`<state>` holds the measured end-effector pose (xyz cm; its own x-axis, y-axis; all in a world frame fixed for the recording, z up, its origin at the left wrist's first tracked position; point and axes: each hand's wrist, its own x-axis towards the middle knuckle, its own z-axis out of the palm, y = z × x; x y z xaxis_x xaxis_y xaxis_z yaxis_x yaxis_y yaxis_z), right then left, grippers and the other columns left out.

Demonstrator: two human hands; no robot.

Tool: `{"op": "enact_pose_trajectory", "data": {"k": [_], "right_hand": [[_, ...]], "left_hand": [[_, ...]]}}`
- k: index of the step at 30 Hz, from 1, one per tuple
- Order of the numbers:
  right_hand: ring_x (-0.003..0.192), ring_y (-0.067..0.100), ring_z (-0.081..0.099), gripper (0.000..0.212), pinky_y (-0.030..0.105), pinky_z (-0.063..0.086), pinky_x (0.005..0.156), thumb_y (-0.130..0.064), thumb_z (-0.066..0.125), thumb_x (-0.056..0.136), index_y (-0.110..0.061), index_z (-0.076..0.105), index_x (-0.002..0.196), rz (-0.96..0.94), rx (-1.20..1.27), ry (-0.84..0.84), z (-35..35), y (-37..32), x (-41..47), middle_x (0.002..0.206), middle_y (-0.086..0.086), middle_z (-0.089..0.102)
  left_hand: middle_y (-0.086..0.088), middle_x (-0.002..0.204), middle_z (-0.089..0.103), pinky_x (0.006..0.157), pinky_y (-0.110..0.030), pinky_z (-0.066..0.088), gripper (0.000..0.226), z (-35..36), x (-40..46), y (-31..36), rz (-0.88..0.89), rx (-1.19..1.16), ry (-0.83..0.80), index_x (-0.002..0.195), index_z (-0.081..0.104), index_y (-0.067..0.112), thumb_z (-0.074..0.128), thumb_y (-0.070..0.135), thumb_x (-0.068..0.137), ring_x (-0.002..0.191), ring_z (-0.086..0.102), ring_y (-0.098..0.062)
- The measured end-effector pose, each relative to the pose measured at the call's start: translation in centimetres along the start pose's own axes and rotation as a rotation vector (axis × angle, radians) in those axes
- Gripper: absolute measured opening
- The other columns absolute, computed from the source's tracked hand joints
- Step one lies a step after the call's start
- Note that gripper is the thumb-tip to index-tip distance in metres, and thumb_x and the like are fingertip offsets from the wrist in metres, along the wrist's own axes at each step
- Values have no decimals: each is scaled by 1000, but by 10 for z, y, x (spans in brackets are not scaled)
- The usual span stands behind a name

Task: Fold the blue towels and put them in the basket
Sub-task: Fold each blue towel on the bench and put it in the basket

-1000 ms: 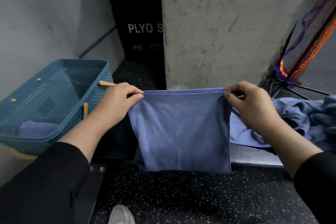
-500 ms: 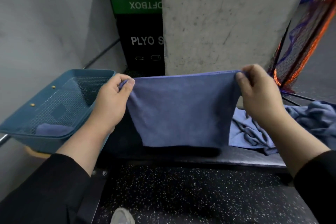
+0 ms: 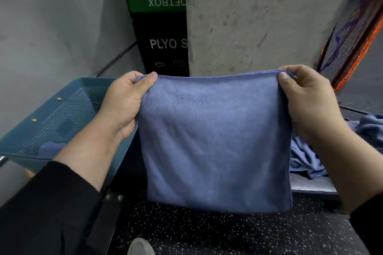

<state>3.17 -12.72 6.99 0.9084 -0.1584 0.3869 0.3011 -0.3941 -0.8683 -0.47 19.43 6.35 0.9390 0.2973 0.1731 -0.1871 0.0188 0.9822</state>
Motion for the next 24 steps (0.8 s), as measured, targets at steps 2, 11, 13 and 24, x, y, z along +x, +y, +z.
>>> {"op": "enact_pose_trajectory", "data": {"k": [2, 11, 13, 24], "right_hand": [[59, -9, 53, 13, 14, 44, 59, -26, 55, 100, -22, 68, 98, 48, -21, -18, 18, 21, 14, 79, -14, 64], [116, 34, 59, 49, 40, 47, 97, -31, 63, 95, -11, 51, 138, 198, -526, -376, 107, 128, 65, 131, 16, 60], [107, 35, 61, 34, 34, 46, 85, -28, 62, 94, -12, 63, 123, 127, -597, -461, 115, 142, 43, 117, 14, 65], [154, 21, 8, 65, 40, 9, 125, -49, 42, 101, -22, 24, 157, -159, -835, -888, 119, 193, -47, 167, 0, 9]], "left_hand": [[10, 60, 54, 50, -18, 40, 31, 6, 22, -13, -38, 118, -4, 70, 52, 20, 70, 29, 93, 54, 48, -3], [-2, 115, 58, 84, -32, 45, 44, 19, 100, -137, -52, 895, 18, 126, 57, 20, 71, 40, 90, 100, 58, -20], [-3, 114, 59, 87, -37, 48, 32, 19, 76, -164, 54, 978, -115, 122, 61, 19, 66, 35, 94, 103, 60, -24], [10, 167, -16, 123, -54, -4, 61, 4, 20, -225, -55, 1463, -697, 159, -4, 37, 17, 54, 105, 153, -16, -8]]}}
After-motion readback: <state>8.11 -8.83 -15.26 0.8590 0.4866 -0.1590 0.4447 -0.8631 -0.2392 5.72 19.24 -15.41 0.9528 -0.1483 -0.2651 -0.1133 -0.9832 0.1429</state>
